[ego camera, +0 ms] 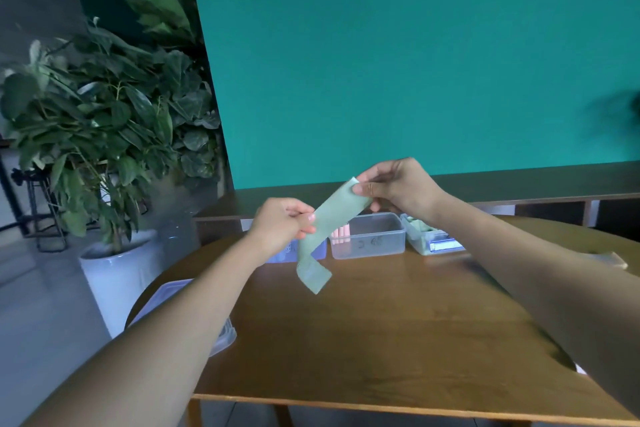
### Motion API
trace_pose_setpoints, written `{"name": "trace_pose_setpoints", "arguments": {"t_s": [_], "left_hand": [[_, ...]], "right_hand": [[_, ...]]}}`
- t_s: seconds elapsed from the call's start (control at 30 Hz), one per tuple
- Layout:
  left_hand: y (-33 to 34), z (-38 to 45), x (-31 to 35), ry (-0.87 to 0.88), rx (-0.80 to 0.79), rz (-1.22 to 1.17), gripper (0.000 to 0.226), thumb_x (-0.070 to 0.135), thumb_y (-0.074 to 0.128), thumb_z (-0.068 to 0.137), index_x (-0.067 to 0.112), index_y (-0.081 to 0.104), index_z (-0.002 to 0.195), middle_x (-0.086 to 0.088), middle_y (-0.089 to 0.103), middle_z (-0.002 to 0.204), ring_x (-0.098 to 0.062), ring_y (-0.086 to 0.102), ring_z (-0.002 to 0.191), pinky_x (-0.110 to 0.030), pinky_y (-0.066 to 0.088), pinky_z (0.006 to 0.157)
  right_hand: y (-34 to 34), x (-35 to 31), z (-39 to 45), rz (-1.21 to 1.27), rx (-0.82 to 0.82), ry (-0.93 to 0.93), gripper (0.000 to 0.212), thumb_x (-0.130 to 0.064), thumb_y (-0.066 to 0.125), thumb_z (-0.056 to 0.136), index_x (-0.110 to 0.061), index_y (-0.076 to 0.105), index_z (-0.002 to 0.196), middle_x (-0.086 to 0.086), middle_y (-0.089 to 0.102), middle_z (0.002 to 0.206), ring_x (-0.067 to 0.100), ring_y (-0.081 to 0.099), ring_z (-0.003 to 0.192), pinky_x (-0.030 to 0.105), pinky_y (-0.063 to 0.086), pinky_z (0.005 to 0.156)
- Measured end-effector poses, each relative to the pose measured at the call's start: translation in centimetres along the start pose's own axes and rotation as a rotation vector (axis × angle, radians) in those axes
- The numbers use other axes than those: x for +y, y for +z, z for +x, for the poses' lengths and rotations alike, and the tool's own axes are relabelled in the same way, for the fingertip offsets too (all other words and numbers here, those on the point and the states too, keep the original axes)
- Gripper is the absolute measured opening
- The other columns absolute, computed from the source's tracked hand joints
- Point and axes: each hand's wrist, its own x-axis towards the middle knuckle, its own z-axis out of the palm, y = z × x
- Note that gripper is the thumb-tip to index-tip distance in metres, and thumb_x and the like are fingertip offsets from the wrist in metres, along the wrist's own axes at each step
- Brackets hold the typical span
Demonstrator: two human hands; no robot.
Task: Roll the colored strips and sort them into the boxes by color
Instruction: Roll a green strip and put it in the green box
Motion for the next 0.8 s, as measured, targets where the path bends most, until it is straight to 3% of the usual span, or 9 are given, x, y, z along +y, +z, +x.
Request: {"name": "trace_pose_setpoints", "arguments": {"t_s": [0.13,0.27,0.5,0.63,0.7,0.8], "left_hand": [[0.7,1.6,-1.1,0.024,0.021,0.061,0.006,0.014,0.074,0.089,0.014,0.076,0.094,-0.002,0.077,0.086,-0.012,0.072,0.072,-0.020,0.052,0.064],[1.5,2.1,-2.3,0.026,0.030,0.039,0.007,0.015,0.077,0.086,0.016,0.079,0.093,0.006,0.078,0.089,-0.007,0.073,0.086,-0.025,0.056,0.082],[2.8,-1.3,-1.0,0.205,0.228,-0.011,0.009,0.011,0.076,0.086,0.017,0.081,0.090,0.016,0.076,0.081,0.001,0.070,0.078,-0.013,0.053,0.067],[3.7,-3.2,0.0,0.236,0.145,-0.084,0.008,0.012,0.080,0.084,0.014,0.082,0.091,0.010,0.077,0.082,-0.006,0.070,0.078,-0.022,0.056,0.066],[4.1,-3.7,0.6,0.227,0.066,-0.116,0.006,0.015,0.080,0.084,0.014,0.082,0.090,0.002,0.076,0.080,-0.018,0.070,0.078,-0.029,0.055,0.066],[4.4,-3.6,1.1,0.255,0.111,-0.183,0.012,0.019,0.076,0.088,0.009,0.080,0.083,-0.006,0.073,0.074,-0.017,0.065,0.068,-0.022,0.048,0.062]], "right_hand": [[0.2,0.9,1.4,-0.022,0.022,-0.001,0.014,-0.015,0.081,0.086,-0.007,0.073,0.095,0.003,0.075,0.074,0.014,0.060,0.046,0.018,0.036,0.036],[0.5,1.5,2.5,0.007,0.022,-0.005,0.015,-0.015,0.080,0.086,-0.005,0.074,0.096,0.010,0.077,0.081,0.016,0.064,0.052,0.020,0.043,0.042],[0.1,3.3,3.8,0.082,0.087,0.064,0.006,-0.001,0.074,0.089,-0.003,0.070,0.092,0.016,0.075,0.085,0.019,0.074,0.065,0.023,0.058,0.054],[0.5,4.2,3.8,0.295,-0.006,0.071,0.012,0.000,0.067,0.094,0.005,0.070,0.104,0.019,0.075,0.101,0.024,0.075,0.092,0.026,0.061,0.082],[0.8,4.1,3.6,0.428,-0.046,0.098,0.013,-0.005,0.064,0.097,0.004,0.069,0.105,0.017,0.075,0.100,0.026,0.074,0.096,0.026,0.060,0.085],[1.0,3.7,3.3,0.479,-0.079,0.112,0.019,-0.023,0.072,0.092,-0.004,0.068,0.090,0.008,0.072,0.090,0.022,0.067,0.085,0.028,0.057,0.083]]}}
